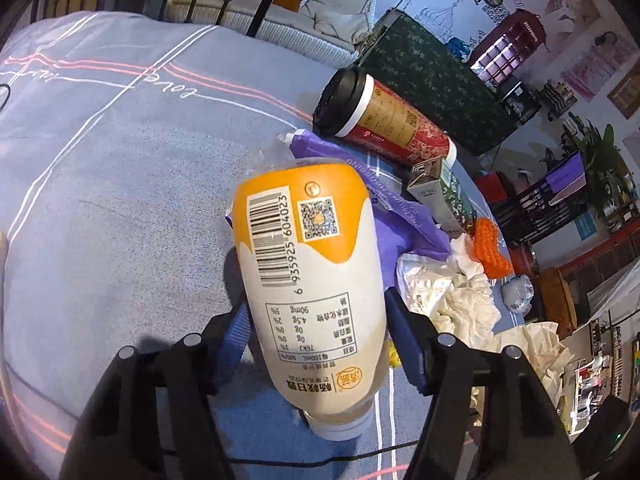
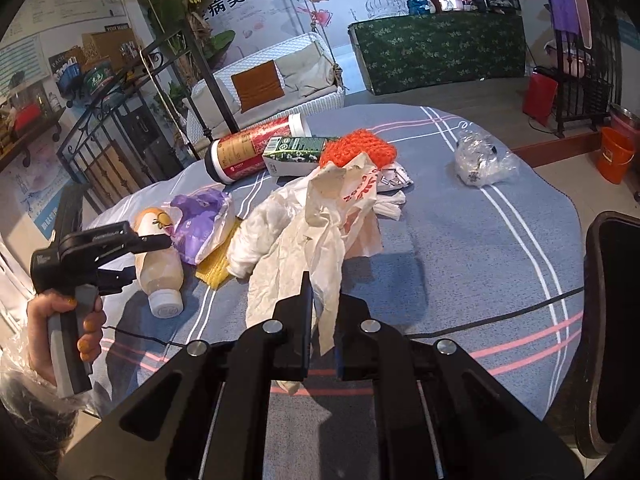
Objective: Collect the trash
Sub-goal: 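Grasp the white milk bottle with the left tool while the right tool grasps the white plastic bag, then carry the white plastic bag over the black bin and release it with the right tool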
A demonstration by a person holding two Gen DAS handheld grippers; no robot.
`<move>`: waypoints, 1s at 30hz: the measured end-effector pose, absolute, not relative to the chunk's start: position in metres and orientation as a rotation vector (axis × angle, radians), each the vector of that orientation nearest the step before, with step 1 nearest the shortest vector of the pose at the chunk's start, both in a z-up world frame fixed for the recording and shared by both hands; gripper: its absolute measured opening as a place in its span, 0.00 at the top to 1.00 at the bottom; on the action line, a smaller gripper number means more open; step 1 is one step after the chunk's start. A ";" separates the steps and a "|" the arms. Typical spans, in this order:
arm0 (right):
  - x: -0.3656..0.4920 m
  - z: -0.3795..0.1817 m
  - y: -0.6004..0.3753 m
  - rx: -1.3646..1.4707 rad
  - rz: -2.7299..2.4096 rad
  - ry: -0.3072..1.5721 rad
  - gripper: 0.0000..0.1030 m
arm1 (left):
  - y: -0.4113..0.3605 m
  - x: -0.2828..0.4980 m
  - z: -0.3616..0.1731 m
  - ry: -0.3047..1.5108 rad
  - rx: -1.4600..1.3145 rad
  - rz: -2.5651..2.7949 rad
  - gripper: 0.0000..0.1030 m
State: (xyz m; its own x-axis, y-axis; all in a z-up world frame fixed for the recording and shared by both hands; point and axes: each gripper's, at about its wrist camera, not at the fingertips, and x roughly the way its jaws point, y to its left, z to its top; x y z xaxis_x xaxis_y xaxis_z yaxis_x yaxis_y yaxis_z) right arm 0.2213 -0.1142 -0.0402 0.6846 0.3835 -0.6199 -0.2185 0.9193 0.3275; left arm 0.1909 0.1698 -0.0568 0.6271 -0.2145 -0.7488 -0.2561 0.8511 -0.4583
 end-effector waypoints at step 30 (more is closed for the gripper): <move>0.217 -0.061 -0.393 0.211 -0.231 1.002 0.91 | -0.036 0.166 0.013 0.714 -0.322 -0.484 0.41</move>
State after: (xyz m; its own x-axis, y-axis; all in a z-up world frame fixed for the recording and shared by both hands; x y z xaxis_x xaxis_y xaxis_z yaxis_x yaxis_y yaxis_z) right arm 0.2170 -0.3931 -0.0608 0.5177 -0.0947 -0.8503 0.2872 0.9554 0.0684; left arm 0.1664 -0.0365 0.0134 0.6537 -0.5254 -0.5447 0.3113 0.8427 -0.4392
